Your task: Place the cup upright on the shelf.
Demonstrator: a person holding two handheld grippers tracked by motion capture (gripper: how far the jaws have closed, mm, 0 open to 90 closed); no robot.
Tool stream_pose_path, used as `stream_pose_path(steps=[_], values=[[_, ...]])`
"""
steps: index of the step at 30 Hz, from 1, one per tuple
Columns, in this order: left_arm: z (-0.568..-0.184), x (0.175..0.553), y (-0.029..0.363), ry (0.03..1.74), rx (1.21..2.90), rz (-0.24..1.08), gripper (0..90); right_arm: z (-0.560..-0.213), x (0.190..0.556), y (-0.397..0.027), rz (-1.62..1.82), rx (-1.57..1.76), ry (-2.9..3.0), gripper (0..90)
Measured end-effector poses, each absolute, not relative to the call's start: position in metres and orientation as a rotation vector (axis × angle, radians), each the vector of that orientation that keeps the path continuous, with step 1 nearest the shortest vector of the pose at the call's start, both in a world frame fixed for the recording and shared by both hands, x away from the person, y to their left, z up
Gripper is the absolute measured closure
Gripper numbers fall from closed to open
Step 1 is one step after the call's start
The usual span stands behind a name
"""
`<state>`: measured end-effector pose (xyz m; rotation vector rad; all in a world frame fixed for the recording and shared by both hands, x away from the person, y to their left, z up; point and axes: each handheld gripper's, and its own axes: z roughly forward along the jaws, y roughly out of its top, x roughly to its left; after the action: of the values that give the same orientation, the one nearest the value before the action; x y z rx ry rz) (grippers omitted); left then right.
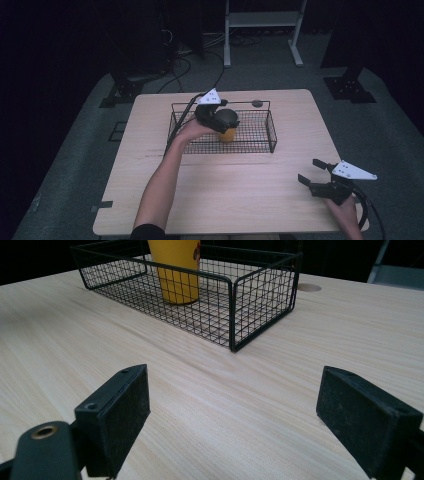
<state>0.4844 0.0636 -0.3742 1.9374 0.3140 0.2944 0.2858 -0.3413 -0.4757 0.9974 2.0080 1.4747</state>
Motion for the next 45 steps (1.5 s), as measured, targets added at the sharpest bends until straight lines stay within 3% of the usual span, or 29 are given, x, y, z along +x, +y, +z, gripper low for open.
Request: stream_pose_path(steps=[45], values=[[-0.383, 0.44, 0.091, 0.318, 1.872, 0.267, 0.0, -0.476, 0.286, -0.341, 1.47, 0.995, 2.012, 12.8]])
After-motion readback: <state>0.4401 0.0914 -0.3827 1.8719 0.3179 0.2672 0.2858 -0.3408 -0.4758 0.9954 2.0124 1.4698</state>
